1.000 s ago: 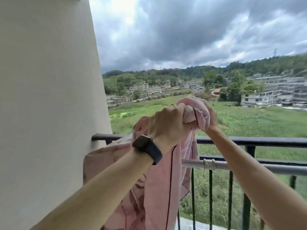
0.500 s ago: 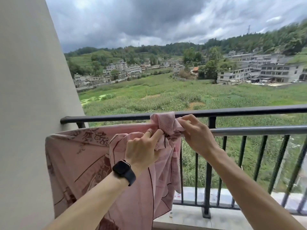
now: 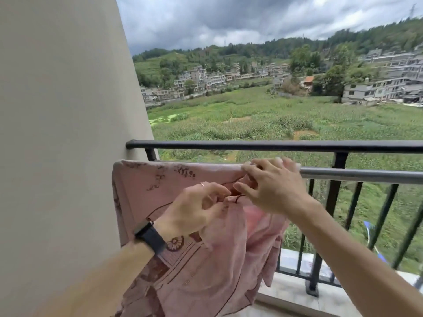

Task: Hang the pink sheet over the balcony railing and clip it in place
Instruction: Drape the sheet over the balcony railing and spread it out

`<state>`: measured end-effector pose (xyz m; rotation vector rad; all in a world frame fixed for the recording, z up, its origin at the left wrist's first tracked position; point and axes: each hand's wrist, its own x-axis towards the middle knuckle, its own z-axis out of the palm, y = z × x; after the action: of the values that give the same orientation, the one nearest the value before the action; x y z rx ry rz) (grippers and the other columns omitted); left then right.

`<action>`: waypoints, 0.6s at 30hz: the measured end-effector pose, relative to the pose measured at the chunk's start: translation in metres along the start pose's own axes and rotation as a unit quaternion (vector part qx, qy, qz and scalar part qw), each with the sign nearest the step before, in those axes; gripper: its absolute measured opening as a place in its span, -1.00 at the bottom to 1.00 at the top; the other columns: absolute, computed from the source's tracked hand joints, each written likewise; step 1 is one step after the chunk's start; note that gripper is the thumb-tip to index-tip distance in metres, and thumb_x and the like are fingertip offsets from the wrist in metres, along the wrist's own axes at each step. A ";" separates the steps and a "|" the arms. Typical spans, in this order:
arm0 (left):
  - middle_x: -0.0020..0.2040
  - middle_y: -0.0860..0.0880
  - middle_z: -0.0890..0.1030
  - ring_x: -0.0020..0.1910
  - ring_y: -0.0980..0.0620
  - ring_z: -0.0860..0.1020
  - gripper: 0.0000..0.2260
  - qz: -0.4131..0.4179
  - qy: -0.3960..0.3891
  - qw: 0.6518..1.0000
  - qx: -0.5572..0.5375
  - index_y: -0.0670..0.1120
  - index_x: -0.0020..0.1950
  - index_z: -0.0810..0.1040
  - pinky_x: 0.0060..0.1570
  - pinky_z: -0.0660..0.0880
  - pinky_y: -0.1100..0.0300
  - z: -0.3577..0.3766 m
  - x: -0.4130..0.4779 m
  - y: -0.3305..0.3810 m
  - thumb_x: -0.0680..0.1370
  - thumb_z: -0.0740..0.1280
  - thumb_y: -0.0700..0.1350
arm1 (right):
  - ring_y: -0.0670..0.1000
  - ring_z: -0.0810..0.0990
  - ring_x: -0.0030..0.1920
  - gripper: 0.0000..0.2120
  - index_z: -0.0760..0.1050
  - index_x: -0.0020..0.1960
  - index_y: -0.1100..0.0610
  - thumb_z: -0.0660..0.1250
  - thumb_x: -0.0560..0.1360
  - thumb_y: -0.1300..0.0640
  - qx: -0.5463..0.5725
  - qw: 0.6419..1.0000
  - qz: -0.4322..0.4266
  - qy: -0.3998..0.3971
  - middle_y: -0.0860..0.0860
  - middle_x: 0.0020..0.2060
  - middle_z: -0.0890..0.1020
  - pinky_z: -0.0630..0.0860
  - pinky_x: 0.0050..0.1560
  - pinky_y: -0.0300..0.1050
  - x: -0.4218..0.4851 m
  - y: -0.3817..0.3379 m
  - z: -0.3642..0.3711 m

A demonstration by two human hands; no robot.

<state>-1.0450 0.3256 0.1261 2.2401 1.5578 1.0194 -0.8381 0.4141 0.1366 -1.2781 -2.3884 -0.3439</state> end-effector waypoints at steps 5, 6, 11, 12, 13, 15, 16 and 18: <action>0.36 -0.06 0.47 0.24 -0.10 0.47 -0.49 -0.130 0.152 0.942 0.270 0.13 0.44 0.34 0.20 0.46 -0.15 -0.081 0.010 -0.121 0.52 0.39 0.03 | 0.15 0.49 0.30 -0.60 0.45 0.41 0.02 0.25 0.59 -0.03 0.046 0.997 -0.018 0.050 0.05 0.29 0.56 0.34 0.38 0.22 0.004 0.023 0.030; 0.45 -0.08 0.39 0.35 -0.16 0.40 -0.43 -0.155 0.115 0.932 0.306 0.15 0.49 0.27 0.29 0.38 -0.18 -0.094 0.010 -0.143 0.52 0.38 0.07 | 0.16 0.46 0.34 -0.60 0.46 0.41 0.04 0.26 0.59 0.01 0.064 0.996 -0.018 0.058 0.07 0.32 0.54 0.26 0.44 0.28 0.003 0.026 0.029; 0.19 -0.12 0.63 0.16 -0.18 0.56 -0.65 -0.080 0.115 0.919 0.369 0.13 0.35 0.50 0.09 0.48 -0.14 -0.128 0.016 -0.194 0.56 0.35 0.05 | 0.18 0.24 0.50 -0.60 0.52 0.35 0.11 0.32 0.52 0.25 -0.016 0.989 0.063 0.130 0.11 0.41 0.44 -0.06 0.49 0.40 -0.001 -0.003 0.040; 0.10 -0.12 0.66 0.05 -0.19 0.60 -0.67 -0.056 0.122 0.920 0.368 0.12 0.32 0.53 -0.01 0.52 -0.11 -0.132 0.017 -0.195 0.56 0.36 0.04 | 0.19 0.23 0.50 -0.58 0.57 0.28 0.14 0.33 0.44 0.31 -0.036 0.984 0.091 0.149 0.11 0.39 0.45 -0.08 0.49 0.41 0.002 -0.013 0.043; 0.03 -0.11 0.68 -0.03 -0.18 0.62 -0.69 -0.030 0.128 0.921 0.366 0.12 0.30 0.56 -0.10 0.54 -0.08 -0.136 0.016 -0.198 0.56 0.35 0.05 | 0.19 0.23 0.49 -0.60 0.61 0.20 0.14 0.32 0.38 0.32 -0.046 0.978 0.117 0.168 0.11 0.37 0.47 -0.11 0.49 0.40 0.006 -0.023 0.044; -0.07 -0.10 0.69 -0.13 -0.17 0.63 -0.72 0.007 0.150 0.932 0.329 0.11 0.24 0.62 -0.21 0.54 -0.03 -0.142 0.014 -0.200 0.56 0.31 0.10 | 0.18 0.25 0.47 -0.63 0.64 0.12 0.11 0.29 0.34 0.24 -0.048 0.970 0.140 0.192 0.09 0.35 0.50 -0.16 0.49 0.37 0.016 -0.043 0.044; -0.09 -0.10 0.69 -0.15 -0.17 0.64 -0.74 0.018 0.171 0.938 0.300 0.07 0.19 0.65 -0.22 0.55 -0.02 -0.145 0.016 -0.199 0.56 0.32 0.09 | 0.16 0.28 0.46 -0.60 0.62 0.16 0.08 0.27 0.35 0.16 -0.044 0.971 0.134 0.190 0.07 0.34 0.52 -0.18 0.48 0.37 0.022 -0.052 0.045; -0.07 -0.12 0.71 -0.13 -0.16 0.66 -0.78 0.034 0.218 0.944 0.245 -0.01 0.14 0.67 -0.13 0.57 0.01 -0.150 0.027 -0.198 0.58 0.34 0.02 | 0.12 0.39 0.41 -0.53 0.52 0.32 0.02 0.26 0.43 -0.01 -0.041 0.983 0.102 0.148 0.03 0.31 0.55 -0.18 0.48 0.40 0.033 -0.071 0.052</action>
<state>-1.2831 0.4012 0.1394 2.5148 2.1302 1.3410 -0.9256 0.4200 0.1042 -1.3869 -1.9950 -0.5345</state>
